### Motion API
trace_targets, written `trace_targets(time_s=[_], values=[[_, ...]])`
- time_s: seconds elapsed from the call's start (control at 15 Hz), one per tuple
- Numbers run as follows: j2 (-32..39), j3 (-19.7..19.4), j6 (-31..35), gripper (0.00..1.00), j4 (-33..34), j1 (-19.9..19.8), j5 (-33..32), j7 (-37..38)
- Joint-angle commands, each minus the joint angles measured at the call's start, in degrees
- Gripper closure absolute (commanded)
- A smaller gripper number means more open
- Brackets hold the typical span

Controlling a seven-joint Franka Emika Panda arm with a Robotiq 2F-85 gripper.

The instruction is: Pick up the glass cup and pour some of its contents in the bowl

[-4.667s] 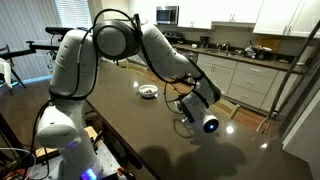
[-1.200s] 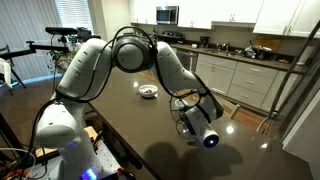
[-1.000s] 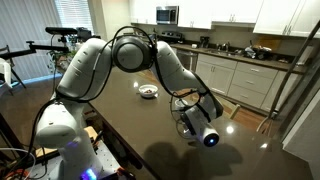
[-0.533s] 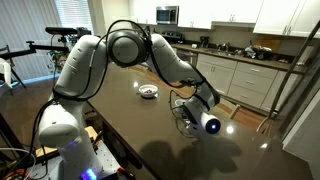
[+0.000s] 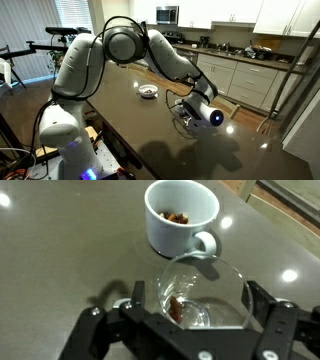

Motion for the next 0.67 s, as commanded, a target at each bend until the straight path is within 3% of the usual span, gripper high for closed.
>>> trace_targets(time_s=[0.0,0.6], values=[[-3.0,-0.6,0.9,0.0,-1.9,0.7,-3.9,3.3],[-7.5,-1.6,8.0,0.0,-1.9,3.0,-15.4,6.0]])
